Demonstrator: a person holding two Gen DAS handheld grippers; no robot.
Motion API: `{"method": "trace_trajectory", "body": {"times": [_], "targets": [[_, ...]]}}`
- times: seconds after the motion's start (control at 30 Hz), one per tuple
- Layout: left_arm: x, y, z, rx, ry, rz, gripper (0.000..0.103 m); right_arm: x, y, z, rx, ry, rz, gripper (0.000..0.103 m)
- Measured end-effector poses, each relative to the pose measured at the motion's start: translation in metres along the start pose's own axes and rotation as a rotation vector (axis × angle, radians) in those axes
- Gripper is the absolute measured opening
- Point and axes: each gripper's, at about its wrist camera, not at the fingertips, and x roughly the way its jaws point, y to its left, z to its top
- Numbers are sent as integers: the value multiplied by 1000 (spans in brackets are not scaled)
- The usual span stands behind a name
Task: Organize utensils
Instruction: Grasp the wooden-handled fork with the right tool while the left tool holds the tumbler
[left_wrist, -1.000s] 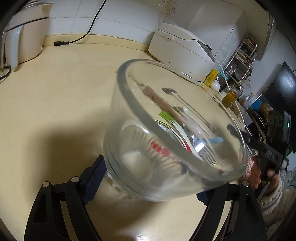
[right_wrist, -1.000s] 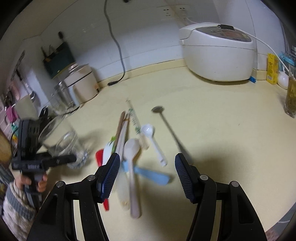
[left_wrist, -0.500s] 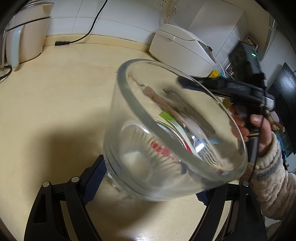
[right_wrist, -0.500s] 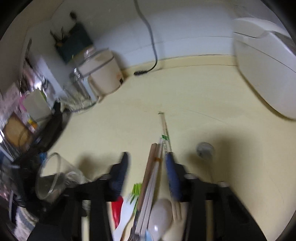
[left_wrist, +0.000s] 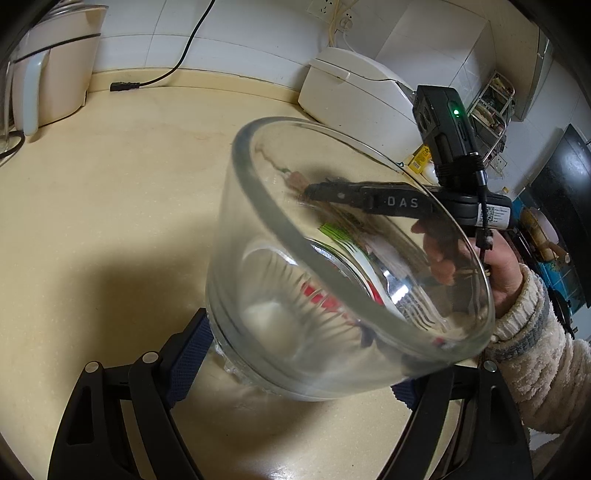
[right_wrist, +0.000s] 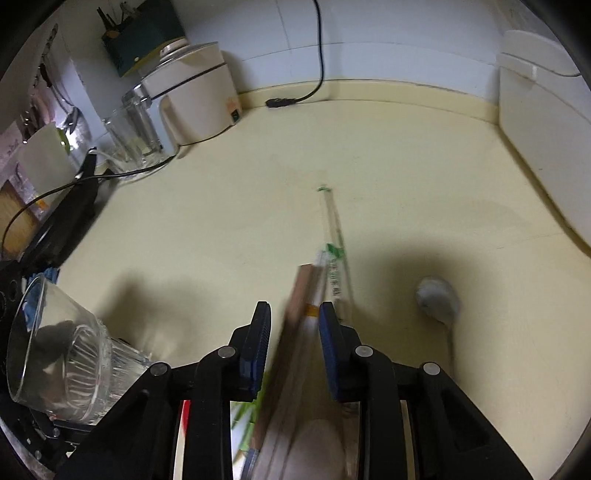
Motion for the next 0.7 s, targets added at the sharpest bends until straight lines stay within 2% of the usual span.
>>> {"method": "trace_trajectory", "body": {"times": [0.1,0.13,0.4,0.7], "targets": [[0,0,0,0,0,0,86,0,4,-1,-21,-11,9,23],[0,0,0,0,0,0,86,1,4,-2,-27,-8,1,12],[0,0,0,-3,0,-2,86,-19,-12,-11,61,-41,69,12],[0,0,0,-3,0,-2,86,-38,-33,-28,148,-5,50,11]]}}
